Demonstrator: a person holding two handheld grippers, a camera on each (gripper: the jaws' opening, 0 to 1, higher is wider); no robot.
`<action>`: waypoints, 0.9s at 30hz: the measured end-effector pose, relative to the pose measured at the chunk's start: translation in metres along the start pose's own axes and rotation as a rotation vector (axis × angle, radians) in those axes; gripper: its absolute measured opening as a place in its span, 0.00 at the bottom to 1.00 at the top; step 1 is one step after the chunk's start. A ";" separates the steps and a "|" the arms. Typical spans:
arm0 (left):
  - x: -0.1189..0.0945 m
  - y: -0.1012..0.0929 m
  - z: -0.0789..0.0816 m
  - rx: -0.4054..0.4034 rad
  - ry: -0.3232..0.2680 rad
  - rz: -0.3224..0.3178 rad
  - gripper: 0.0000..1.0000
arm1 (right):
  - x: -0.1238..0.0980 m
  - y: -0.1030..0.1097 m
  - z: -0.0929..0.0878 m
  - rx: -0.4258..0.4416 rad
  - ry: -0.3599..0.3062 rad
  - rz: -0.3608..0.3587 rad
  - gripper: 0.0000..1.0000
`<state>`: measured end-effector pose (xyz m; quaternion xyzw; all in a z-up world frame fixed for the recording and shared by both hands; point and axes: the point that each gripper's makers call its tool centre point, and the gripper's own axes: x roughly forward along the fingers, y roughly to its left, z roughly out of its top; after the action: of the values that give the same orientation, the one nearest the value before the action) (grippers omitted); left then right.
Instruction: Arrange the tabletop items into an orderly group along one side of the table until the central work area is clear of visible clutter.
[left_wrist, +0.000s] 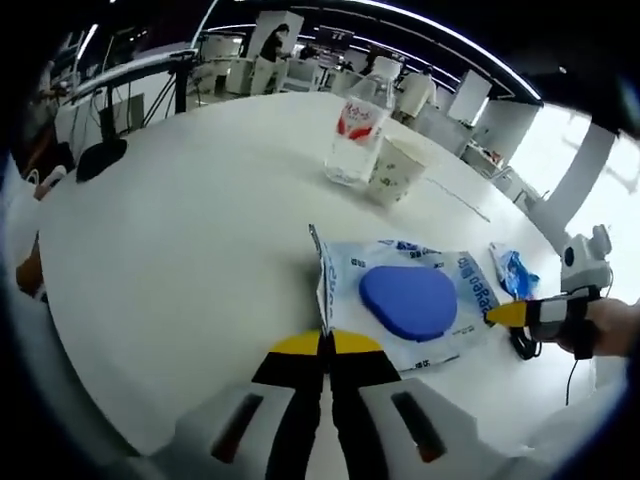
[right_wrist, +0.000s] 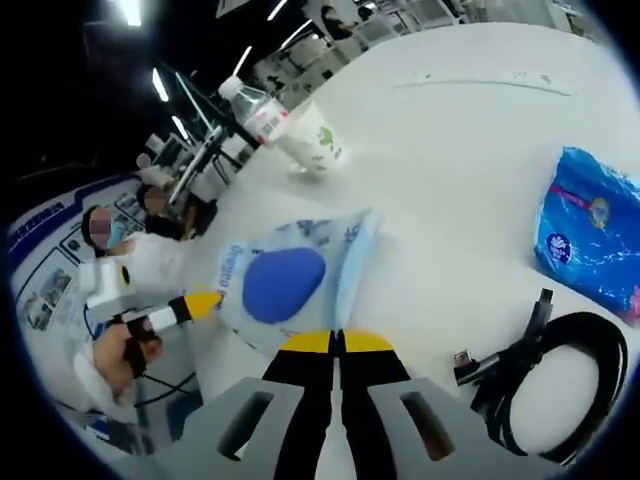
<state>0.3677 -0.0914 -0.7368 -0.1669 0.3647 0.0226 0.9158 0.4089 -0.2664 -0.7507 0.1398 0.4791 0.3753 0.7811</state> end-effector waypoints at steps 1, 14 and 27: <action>0.002 -0.004 0.005 0.028 0.002 -0.008 0.00 | -0.003 -0.002 0.001 0.013 -0.017 -0.003 0.00; 0.024 -0.048 0.043 0.322 -0.009 -0.073 0.00 | -0.031 -0.023 0.015 0.009 -0.112 -0.074 0.00; 0.048 -0.089 0.077 0.731 0.001 -0.146 0.00 | -0.052 -0.041 0.031 0.001 -0.198 -0.120 0.00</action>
<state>0.4687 -0.1548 -0.6913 0.1454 0.3363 -0.1746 0.9139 0.4400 -0.3274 -0.7250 0.1476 0.4073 0.3117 0.8457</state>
